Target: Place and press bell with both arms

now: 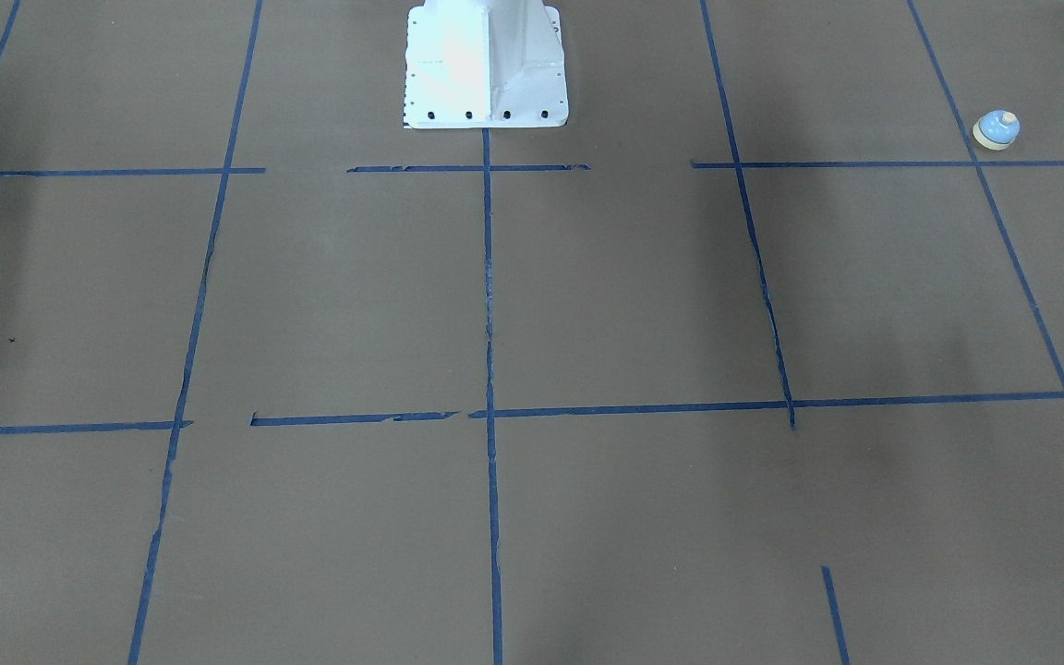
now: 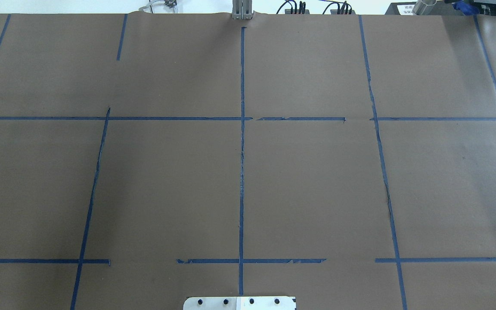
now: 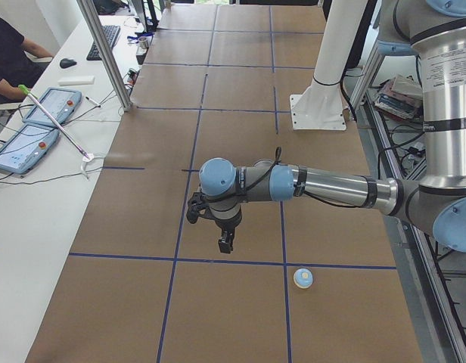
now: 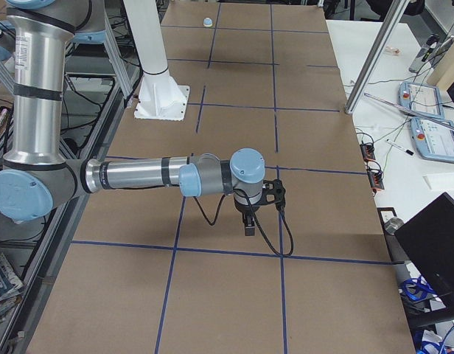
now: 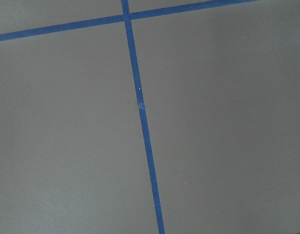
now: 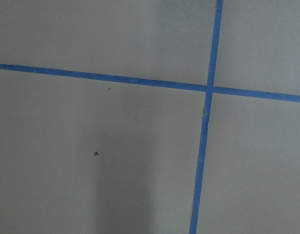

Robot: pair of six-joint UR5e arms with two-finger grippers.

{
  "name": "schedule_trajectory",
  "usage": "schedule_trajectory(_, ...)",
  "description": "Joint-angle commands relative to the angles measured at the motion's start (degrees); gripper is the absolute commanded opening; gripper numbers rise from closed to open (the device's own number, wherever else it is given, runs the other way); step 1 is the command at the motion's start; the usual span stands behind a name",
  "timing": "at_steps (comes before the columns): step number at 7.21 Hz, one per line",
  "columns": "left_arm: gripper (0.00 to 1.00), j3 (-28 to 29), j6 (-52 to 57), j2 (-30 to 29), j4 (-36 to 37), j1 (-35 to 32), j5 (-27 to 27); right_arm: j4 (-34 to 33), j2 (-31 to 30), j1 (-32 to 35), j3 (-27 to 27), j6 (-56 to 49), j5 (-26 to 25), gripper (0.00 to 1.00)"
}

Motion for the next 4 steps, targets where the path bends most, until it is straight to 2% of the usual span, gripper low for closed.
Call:
schedule_trajectory(1,1.0,-0.1,-0.7,-0.2,0.0,0.1,0.2,-4.1,-0.2,-1.5,2.6,-1.3,0.0,1.0)
schedule_trajectory(2,1.0,-0.2,-0.7,-0.3,-0.1,0.1,-0.5,-5.9,-0.3,-1.6,2.5,-5.1,0.0,1.0)
schedule_trajectory(4,1.0,-0.8,-0.8,-0.5,-0.3,0.0,-0.5,-6.4,-1.0,-1.3,2.6,-6.4,-0.5,1.0)
